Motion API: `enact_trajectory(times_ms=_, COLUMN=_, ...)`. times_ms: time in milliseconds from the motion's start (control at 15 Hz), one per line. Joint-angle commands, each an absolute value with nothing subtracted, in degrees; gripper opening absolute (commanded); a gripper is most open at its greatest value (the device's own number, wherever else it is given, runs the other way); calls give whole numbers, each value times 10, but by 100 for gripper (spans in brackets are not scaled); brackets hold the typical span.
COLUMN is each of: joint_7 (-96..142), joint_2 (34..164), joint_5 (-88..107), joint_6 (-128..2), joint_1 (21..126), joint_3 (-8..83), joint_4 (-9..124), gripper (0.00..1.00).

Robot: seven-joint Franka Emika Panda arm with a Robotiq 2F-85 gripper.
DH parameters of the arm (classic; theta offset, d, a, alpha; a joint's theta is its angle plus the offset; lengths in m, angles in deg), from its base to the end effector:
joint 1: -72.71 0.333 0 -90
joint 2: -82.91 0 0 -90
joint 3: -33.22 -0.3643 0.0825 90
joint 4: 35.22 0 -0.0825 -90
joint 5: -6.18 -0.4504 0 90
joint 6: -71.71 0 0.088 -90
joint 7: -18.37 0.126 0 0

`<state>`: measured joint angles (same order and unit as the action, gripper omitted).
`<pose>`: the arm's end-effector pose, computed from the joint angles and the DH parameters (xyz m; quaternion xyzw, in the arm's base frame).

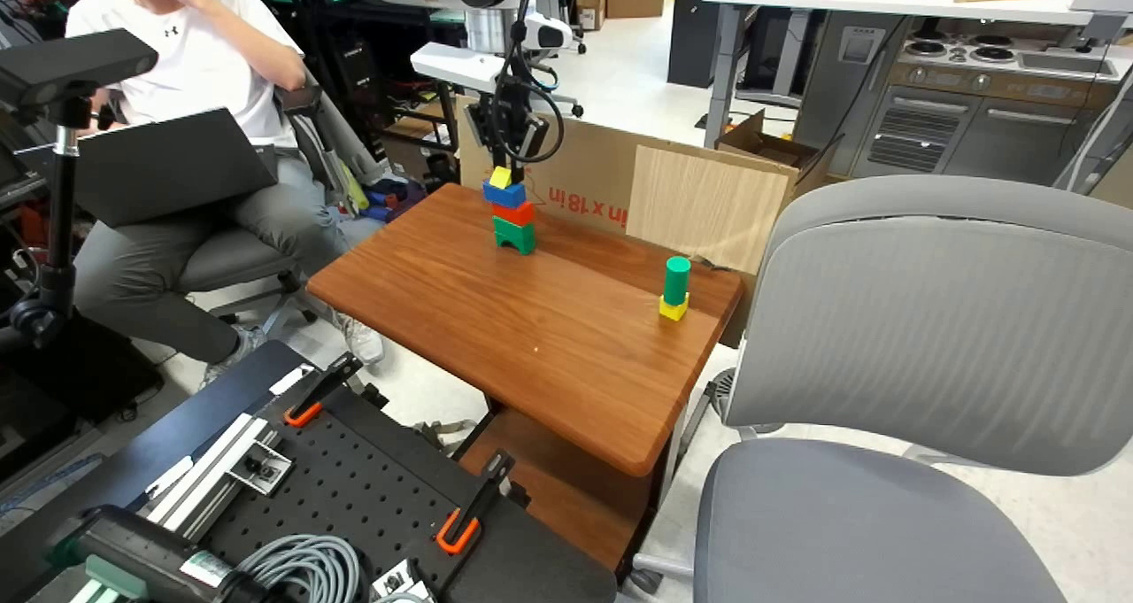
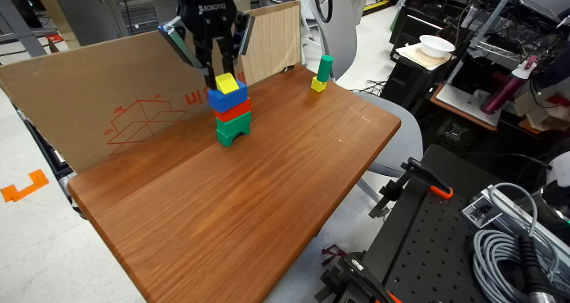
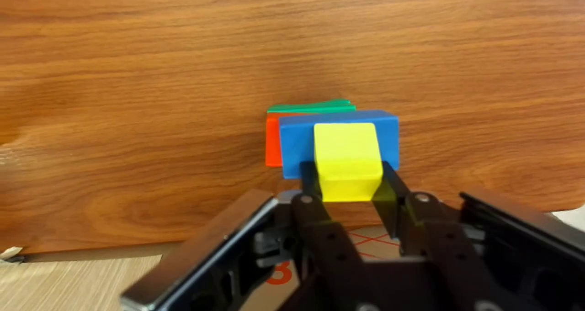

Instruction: Pick up and put the triangular block on the table

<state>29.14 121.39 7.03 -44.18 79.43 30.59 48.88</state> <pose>0.7786 0.1213 0.2589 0.9982 -0.0129 -0.0585 0.0022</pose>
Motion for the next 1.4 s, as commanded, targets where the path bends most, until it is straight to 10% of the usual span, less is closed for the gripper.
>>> enact_trajectory(times_ms=0, joint_7=304, joint_2=1210, joint_5=71, joint_6=-415, joint_1=799, joint_3=317, joint_4=476, gripper=8)
enact_trajectory(times_ms=1333, joint_7=245, joint_2=1159, joint_5=63, joint_6=-444, joint_1=700, joint_3=361, joint_4=653, gripper=8)
